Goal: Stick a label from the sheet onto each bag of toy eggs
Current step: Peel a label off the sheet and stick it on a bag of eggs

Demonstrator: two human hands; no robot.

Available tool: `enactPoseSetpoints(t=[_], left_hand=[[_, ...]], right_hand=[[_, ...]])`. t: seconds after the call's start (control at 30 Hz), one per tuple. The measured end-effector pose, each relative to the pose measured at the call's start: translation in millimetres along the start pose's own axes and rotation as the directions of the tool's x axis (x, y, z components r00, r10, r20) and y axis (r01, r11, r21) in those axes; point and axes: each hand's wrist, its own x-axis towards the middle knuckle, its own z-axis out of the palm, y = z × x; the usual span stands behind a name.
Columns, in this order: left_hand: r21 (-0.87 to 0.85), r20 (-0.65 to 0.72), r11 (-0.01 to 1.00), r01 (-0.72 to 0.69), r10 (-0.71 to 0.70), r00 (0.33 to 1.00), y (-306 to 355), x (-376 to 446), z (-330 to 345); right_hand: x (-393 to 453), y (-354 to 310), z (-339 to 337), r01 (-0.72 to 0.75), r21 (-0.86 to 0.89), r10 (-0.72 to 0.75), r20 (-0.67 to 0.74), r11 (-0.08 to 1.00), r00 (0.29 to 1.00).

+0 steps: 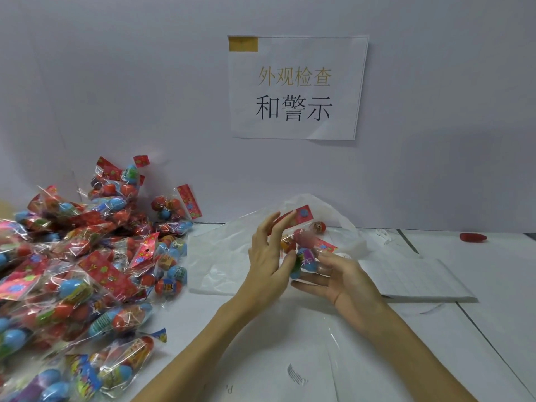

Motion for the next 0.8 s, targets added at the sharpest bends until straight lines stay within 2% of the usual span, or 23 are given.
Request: enactPoseSetpoints(t=[0.1, 0.17, 0.23, 0.27, 0.33, 0.37, 0.43, 0.53, 0.8], left_hand=[[-0.055, 0.047, 0.998, 0.034, -0.031, 0.998, 1, 0, -1], [-0.05, 0.07, 0.999, 0.005, -0.002, 0.998, -2, -1, 1], [0.004, 0.029, 0.998, -0.065, 0.065, 0.997, -6, -4, 3], [0.089, -0.031, 0.988, -0.123, 0.126, 0.992, -8, -4, 3], [0.375, -0.133, 0.886, -0.272, 0.342, 0.93, -11, -3, 1], [0.499, -0.122, 0.791, -0.354, 0.469, 0.875, -13, -2, -1], [0.596, -0.012, 0.634, -0.493, 0.621, 0.784, -15, 0, -3], [0.586, 0.067, 0.597, -0.548, 0.639, 0.767, -15, -1, -2], [0.589, 0.035, 0.579, -0.564, 0.679, 0.734, -21, -1, -10]], right_hand=[[0, -1, 0, 0.008, -0.022, -0.008, -0.004, 1.0, 1.0], [0, -1, -1, 0.006, -0.01, -0.006, 0.014, 1.0, 1.0], [0, -2, -2, 0.007, 0.007, -0.008, 0.04, 1.0, 0.999], [1, -2, -2, 0.011, 0.019, -0.012, 0.043, 1.0, 0.999], [2, -1, -3, 0.016, 0.067, -0.018, 0.028, 0.998, 0.999], [3, -1, -4, 0.014, 0.102, -0.016, 0.02, 0.995, 1.0], [4, -2, -4, 0.005, 0.156, -0.009, 0.024, 0.988, 1.0], [3, -2, -6, -0.017, 0.194, 0.007, 0.054, 0.981, 0.999], [5, -1, -6, -0.063, 0.161, 0.043, 0.121, 0.985, 0.992]])
